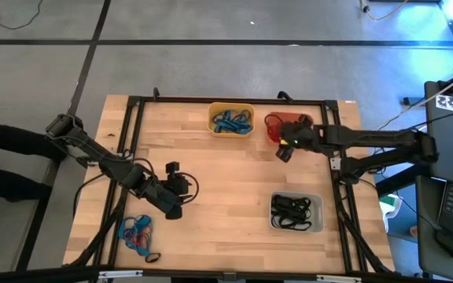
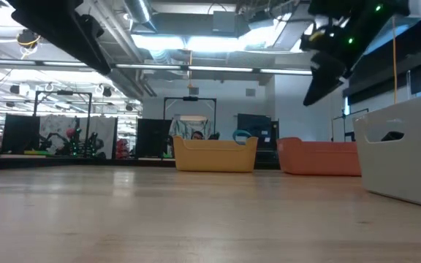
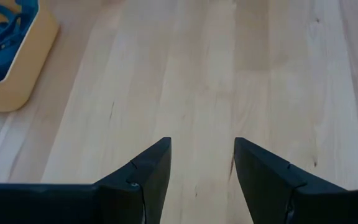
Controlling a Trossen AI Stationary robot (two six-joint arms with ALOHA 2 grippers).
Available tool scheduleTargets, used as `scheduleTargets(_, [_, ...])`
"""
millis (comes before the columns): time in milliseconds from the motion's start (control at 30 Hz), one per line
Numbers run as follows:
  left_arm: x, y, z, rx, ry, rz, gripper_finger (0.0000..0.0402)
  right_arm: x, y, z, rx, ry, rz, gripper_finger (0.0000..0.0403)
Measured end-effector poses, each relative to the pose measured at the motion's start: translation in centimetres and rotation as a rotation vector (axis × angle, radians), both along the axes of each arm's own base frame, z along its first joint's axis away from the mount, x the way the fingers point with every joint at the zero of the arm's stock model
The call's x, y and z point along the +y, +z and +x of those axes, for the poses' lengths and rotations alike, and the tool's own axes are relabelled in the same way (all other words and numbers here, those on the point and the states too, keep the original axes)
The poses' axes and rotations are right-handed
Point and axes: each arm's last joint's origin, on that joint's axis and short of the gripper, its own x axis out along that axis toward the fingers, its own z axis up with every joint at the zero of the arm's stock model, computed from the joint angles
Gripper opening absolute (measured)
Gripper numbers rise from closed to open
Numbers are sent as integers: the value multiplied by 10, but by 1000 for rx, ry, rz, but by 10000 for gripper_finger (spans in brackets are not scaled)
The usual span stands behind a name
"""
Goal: Sort rubber bands into baskets
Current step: Put the blue rubber band into the yellow bin
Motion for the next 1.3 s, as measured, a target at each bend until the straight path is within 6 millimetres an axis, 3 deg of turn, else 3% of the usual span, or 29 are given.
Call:
scheduleTargets(333, [-5, 11, 14, -120, -175, 75, 173, 50, 10, 16, -164, 218, 5, 232])
scheduleTargets(567, [-24, 7, 0, -17, -266, -30, 161, 79, 13, 23, -240, 359, -6, 232])
scheduleTargets(767, [-53, 19, -19, 87, -221, -183, 147, 85, 13, 30, -279, 383, -12, 232])
scheduleTargets(933, [-74, 9, -34, 197, -190, -340, 138, 86, 8, 36, -271, 384, -16, 232])
scheduleTargets(1300, [-71, -28, -54, 491, 5, -434, 136, 88, -9, 47, -188, 405, -39, 232])
